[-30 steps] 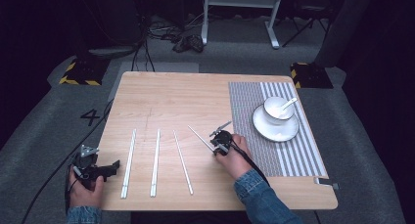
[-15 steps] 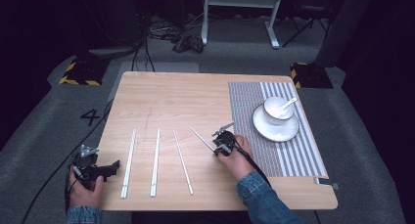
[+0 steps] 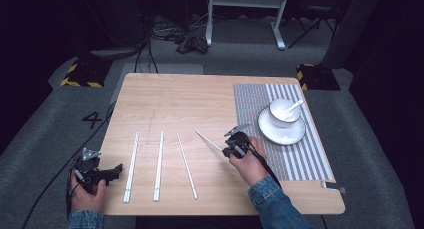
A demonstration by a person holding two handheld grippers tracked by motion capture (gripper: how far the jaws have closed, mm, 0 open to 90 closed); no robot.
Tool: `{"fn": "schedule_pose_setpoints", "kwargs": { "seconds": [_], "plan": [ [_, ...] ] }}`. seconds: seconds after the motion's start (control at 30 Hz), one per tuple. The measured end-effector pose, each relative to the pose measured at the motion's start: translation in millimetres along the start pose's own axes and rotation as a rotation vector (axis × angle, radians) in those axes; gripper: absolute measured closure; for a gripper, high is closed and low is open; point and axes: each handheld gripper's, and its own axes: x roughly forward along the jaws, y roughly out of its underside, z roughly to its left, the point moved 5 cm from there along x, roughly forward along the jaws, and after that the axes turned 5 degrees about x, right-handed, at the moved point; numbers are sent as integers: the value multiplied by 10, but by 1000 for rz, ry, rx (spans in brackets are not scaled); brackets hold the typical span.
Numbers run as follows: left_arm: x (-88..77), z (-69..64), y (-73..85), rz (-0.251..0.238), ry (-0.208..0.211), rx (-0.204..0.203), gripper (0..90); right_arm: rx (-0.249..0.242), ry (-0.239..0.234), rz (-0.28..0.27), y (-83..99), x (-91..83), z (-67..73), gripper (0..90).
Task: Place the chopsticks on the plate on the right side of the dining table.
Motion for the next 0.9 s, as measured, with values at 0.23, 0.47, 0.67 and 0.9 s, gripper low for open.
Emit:
{"fn": "schedule_pose_setpoints", "kwargs": {
  "seconds": [0.23,0.47,0.67,0.9],
  "plan": [
    [0,1,-1,0,0,2,0,13,-3,-64,-15,-191,-72,855],
    [0,1,-1,1,0,1,0,12,6,-124,-34,-420,-130,855],
    [0,0,0,1,0,1,0,22,26,-162,-43,-597,-253,855],
    [-2,7,2,6,3,2,0,28,52,-187,-13,-770,-367,854]
  ]
}}
